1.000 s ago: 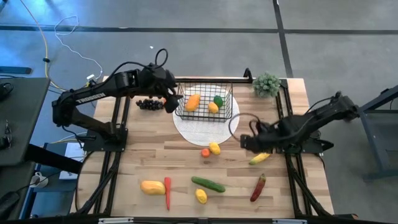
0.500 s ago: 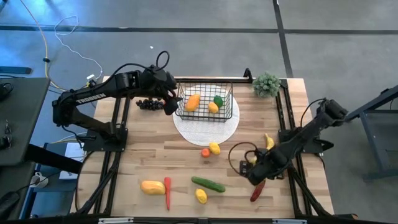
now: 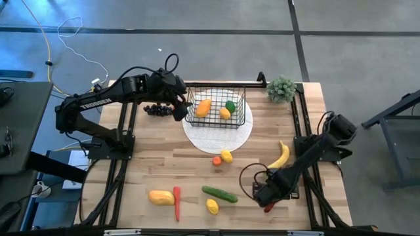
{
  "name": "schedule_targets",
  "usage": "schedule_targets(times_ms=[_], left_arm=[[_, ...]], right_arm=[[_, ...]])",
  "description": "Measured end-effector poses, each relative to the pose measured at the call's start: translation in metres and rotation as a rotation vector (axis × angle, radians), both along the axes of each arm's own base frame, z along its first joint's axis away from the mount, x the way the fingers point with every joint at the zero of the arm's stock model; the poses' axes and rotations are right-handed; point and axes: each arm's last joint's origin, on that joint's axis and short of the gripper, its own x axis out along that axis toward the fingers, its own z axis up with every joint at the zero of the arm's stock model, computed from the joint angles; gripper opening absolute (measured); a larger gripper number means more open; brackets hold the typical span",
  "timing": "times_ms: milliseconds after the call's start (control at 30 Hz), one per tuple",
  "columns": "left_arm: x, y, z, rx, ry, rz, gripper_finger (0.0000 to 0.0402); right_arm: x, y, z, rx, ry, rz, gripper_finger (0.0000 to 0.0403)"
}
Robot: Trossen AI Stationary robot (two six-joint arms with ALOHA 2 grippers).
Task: Build produce basket
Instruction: Put the red chili pepper into the wire basket
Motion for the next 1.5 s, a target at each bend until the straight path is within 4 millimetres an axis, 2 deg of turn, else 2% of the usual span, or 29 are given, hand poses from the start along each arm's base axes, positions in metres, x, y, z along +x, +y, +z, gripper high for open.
schedule_targets(times_ms=[633, 733, 933, 1033, 1233, 1333, 1500], left_arm=[[0.000, 0.000, 0.000, 0.000, -0.001, 0.000, 0.0266], [0.000, 0.000, 0.000, 0.001, -0.001, 0.000, 0.0266], [0.000, 0.001, 0.000, 0.016, 0.010, -0.014, 0.0266], [-0.001, 0.001, -0.001, 0.028, 0.025, -0.030, 0.0266], [-0.004, 0.000, -0.004, 0.016, 0.075, -0.040, 0.0266], [-0.005, -0.001, -0.005, 0.002, 0.090, -0.044, 0.0266], [-0.009, 0.002, -0.008, -0.012, 0.127, -0.037, 0.0266]], right_arm=[[0.007, 0.013, -0.039, 0.009, 0.128, 0.006, 0.0228], [0.007, 0.013, -0.040, 0.006, 0.131, 0.005, 0.0192], [0.007, 0.013, -0.040, 0.004, 0.131, 0.010, 0.0075], [0.007, 0.013, -0.039, -0.002, 0.120, 0.016, 0.0029], [0.014, 0.014, -0.026, -0.035, 0.001, 0.032, 0.0024], [0.025, 0.014, -0.010, -0.042, -0.083, 0.022, 0.0027], [0.046, 0.007, 0.019, -0.157, -0.254, 0.023, 0.0028]])
